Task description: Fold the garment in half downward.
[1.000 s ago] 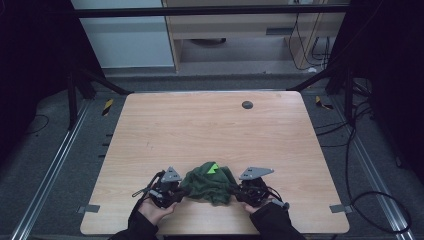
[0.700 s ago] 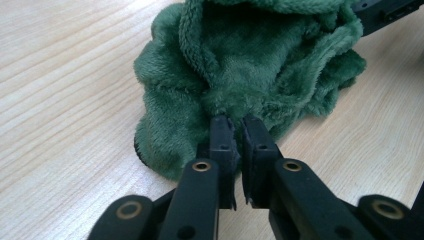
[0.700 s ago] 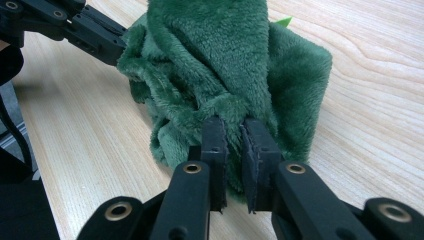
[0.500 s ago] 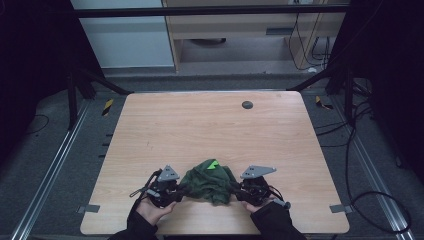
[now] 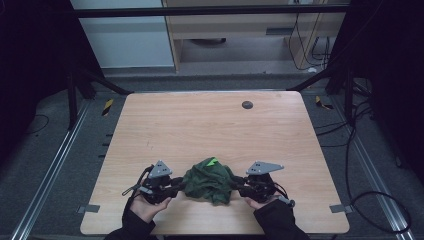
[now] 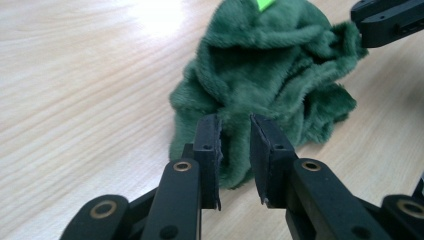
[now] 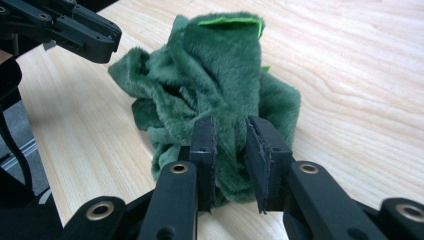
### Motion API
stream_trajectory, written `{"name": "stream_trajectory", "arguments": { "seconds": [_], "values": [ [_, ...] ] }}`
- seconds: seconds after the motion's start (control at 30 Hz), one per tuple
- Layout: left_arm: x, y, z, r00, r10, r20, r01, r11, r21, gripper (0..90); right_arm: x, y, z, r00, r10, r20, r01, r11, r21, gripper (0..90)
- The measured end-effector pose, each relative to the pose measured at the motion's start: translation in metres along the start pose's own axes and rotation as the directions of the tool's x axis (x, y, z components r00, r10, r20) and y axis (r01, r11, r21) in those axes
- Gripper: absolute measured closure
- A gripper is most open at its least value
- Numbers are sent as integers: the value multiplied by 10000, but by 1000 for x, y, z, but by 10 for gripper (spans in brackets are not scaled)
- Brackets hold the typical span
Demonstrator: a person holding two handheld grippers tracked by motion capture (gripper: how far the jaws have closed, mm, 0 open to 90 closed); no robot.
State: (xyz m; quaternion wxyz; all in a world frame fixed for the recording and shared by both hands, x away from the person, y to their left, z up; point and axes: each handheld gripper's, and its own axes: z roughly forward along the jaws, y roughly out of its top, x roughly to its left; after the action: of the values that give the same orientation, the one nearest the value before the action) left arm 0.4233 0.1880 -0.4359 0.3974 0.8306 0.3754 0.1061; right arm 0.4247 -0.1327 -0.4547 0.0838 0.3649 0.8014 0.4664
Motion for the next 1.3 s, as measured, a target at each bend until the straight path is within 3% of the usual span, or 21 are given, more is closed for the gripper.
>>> {"name": "stream_trajectory", "arguments": {
  "seconds": [0.27,0.63,0.87,1.1,1.3],
  "values": [
    [12,6,-4,9990,-246,-376,236,9993,-273,750,-7,10,-5,9996,36,268,-28,9995,-316,748],
    [28,20,3,9931,-532,-1041,472,9971,-595,800,-24,31,1,9963,121,848,-72,9983,-578,819],
    [33,29,18,9915,-657,-1120,586,9961,-658,836,-30,40,14,9946,212,1016,-149,9980,-615,865],
    [35,32,33,9907,-819,-1090,754,9952,-628,887,-35,35,27,9929,414,1116,-367,9983,-444,900],
    [31,32,47,9935,-741,-862,714,9969,-340,898,-34,33,35,9940,496,970,-471,9985,-287,900]
  ]
}}
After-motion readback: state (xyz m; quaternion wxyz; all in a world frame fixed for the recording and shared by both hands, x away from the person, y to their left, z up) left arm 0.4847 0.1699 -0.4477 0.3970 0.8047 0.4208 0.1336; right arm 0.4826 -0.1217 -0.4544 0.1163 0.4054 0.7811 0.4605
